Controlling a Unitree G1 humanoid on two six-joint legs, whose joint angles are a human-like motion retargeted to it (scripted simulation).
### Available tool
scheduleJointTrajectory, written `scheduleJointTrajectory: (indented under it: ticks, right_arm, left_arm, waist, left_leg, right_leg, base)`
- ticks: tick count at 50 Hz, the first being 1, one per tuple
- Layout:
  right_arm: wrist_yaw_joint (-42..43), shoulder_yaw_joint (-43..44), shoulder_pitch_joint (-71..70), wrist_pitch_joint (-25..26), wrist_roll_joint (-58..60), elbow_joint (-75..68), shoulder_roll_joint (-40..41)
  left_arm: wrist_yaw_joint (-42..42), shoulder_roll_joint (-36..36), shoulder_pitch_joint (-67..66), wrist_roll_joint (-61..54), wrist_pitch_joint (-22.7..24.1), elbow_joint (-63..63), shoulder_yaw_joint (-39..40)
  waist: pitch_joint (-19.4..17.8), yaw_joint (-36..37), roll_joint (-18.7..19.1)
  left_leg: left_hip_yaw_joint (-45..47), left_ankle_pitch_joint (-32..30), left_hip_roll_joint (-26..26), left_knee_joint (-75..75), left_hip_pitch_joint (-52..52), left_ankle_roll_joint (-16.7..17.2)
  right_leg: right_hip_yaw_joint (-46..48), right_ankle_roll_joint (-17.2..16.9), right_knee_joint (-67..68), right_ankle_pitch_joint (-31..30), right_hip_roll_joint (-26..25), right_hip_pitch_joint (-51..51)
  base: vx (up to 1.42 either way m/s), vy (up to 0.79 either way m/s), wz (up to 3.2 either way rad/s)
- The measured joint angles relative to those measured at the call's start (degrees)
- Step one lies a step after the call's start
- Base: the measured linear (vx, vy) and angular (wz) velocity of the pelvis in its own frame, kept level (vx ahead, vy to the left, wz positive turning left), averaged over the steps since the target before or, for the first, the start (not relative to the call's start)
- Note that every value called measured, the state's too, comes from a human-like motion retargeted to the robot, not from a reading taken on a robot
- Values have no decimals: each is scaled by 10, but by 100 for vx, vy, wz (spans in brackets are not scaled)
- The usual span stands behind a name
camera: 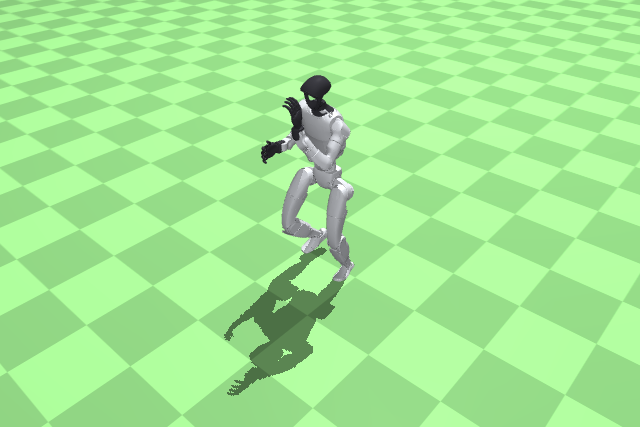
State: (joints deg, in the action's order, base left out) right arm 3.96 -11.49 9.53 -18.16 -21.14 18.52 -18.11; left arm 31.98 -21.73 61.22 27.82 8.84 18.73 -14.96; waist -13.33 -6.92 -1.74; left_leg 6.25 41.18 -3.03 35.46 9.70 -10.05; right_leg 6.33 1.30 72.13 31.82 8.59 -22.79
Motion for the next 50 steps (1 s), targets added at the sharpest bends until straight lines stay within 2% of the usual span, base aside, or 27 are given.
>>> scheduleJointTrajectory:
  ticks: [2,4,7,10,13,15,16,18,20,22,24,25,28,30,33,35,38,40,42,43,44,45,48,50]
  right_arm:
    - [23,-41,-106,-3,12,5,15]
    - [37,-75,-223,3,22,6,40]
    - [46,-92,-384,10,53,20,93]
    - [81,-108,-503,-3,70,49,144]
    - [120,-118,-595,-8,60,66,183]
    - [132,-114,-638,-8,45,76,197]
    - [132,-114,-648,-10,32,83,198]
    - [113,-116,-646,-15,4,98,195]
    - [70,-121,-596,-16,-6,112,180]
    - [32,-117,-490,-11,7,116,132]
    - [5,-85,-329,-8,12,132,58]
    - [-4,-56,-235,-9,7,144,18]
    - [-4,76,48,-19,-24,164,-42]
    - [-16,140,188,-15,-43,166,-69]
    - [-55,177,290,8,-57,172,-107]
    - [-77,170,286,22,-55,170,-112]
    - [-71,124,202,13,-35,147,-86]
    - [-50,90,114,-7,-20,122,-56]
    - [-11,60,9,-19,-16,108,-12]
    - [16,48,-43,-26,-24,111,7]
    - [41,33,-106,-29,-22,114,25]
    - [63,16,-173,-29,-15,117,43]
    - [83,-18,-347,-29,4,162,58]
    - [59,-37,-380,-24,-3,207,60]
  left_arm:
    - [9,-24,-70,-24,0,9,16]
    - [17,-50,-208,-87,19,35,54]
    - [-12,-73,-470,-182,53,60,141]
    - [-80,-61,-706,-256,78,43,184]
    - [-142,-36,-876,-362,85,22,178]
    - [-185,-28,-955,-444,86,23,168]
    - [-208,-31,-976,-479,88,28,161]
    - [-252,-35,-991,-526,95,37,148]
    - [-281,-27,-963,-511,100,42,144]
    - [-256,7,-869,-460,102,37,138]
    - [-209,47,-726,-377,94,32,127]
    - [-181,67,-644,-329,89,29,117]
    - [-117,83,-456,-222,78,68,86]
    - [-94,55,-395,-192,79,117,74]
    - [-92,23,-392,-202,87,180,84]
    - [-98,31,-427,-237,97,203,98]
    - [-110,57,-517,-278,115,202,116]
    - [-124,60,-579,-275,129,175,124]
    - [-132,39,-623,-252,126,116,109]
    - [-135,21,-646,-245,120,84,96]
    - [-137,3,-664,-250,112,52,81]
    - [-139,-14,-680,-260,103,19,65]
    - [-122,-18,-750,-320,102,1,67]
    - [-120,14,-773,-340,104,26,93]
  waist:
    - [12,19,9]
    - [32,24,17]
    - [58,17,25]
    - [87,31,24]
    - [90,57,-2]
    - [74,73,-19]
    - [58,84,-15]
    - [20,107,3]
    - [-20,123,25]
    - [-35,118,29]
    - [-32,107,27]
    - [-26,102,29]
    - [-1,90,24]
    - [23,69,9]
    - [55,40,-11]
    - [66,33,-11]
    - [66,38,9]
    - [53,45,21]
    - [32,57,7]
    - [22,60,-2]
    - [10,64,-13]
    - [-2,69,-23]
    - [-18,42,-40]
    - [-12,12,-48]
  left_leg:
    - [42,-4,-9,-9,-2,19]
    - [86,-36,-11,-78,-36,39]
    - [136,-113,-4,-185,-87,56]
    - [173,-178,6,-227,-99,58]
    - [195,-189,18,-160,-75,31]
    - [183,-161,11,-21,-22,9]
    - [162,-142,2,65,9,8]
    - [112,-102,-14,219,54,13]
    - [68,-61,-25,339,77,18]
    - [50,-33,-33,427,104,9]
    - [44,-18,-36,465,128,-1]
    - [40,-16,-35,466,136,-2]
    - [31,-37,-7,363,130,23]
    - [44,-55,3,242,103,45]
    - [88,-94,-2,1,24,78]
    - [94,-140,-9,-150,-30,93]
    - [58,-190,-41,-241,-70,107]
    - [39,-151,-61,-226,-74,112]
    - [38,-77,-55,-151,-52,84]
    - [46,-38,-56,-74,-21,83]
    - [53,-21,-50,-25,0,63]
    - [60,-14,-42,10,16,34]
    - [91,-5,-41,44,26,38]
    - [100,-23,-37,7,10,38]
  right_leg:
    - [-23,3,-22,0,-8,-15]
    - [-32,-5,-103,-15,-15,1]
    - [-18,-28,-293,-55,-19,65]
    - [-23,-53,-487,-104,-24,120]
    - [-69,-59,-603,-154,-10,155]
    - [-81,-54,-636,-143,8,175]
    - [-81,-46,-637,-117,7,186]
    - [-87,-21,-609,-59,-5,198]
    - [-92,10,-496,0,-26,173]
    - [-81,19,-389,38,-29,133]
    - [-45,5,-377,46,-12,130]
    - [-21,-2,-395,41,-2,140]
    - [57,-32,-506,-33,21,193]
    - [93,-51,-566,-101,29,214]
    - [109,-74,-601,-194,29,220]
    - [106,-81,-599,-226,19,220]
    - [118,-61,-536,-187,3,215]
    - [125,-42,-427,-121,10,187]
    - [102,-39,-278,-58,44,131]
    - [90,-44,-214,-34,61,106]
    - [77,-38,-173,-17,75,87]
    - [63,-25,-143,-5,86,71]
    - [40,-8,-101,18,94,41]
    - [26,-10,-117,15,75,30]
  base:
    - [0,3,-165]
    - [10,0,-188]
    - [13,-7,-153]
    - [10,-13,-142]
    - [5,-16,-136]
    - [1,-16,-107]
    - [0,-13,-98]
    - [-1,-8,-97]
    - [-2,-4,-67]
    - [1,-2,40]
    - [9,0,169]
    - [14,5,229]
    - [17,10,227]
    - [19,13,173]
    - [18,14,92]
    - [15,16,19]
    - [9,18,-13]
    - [1,19,-12]
    - [-2,13,6]
    - [-2,8,15]
    - [-5,5,7]
    - [-5,5,-16]
    - [4,5,-40]
    - [12,-2,-45]
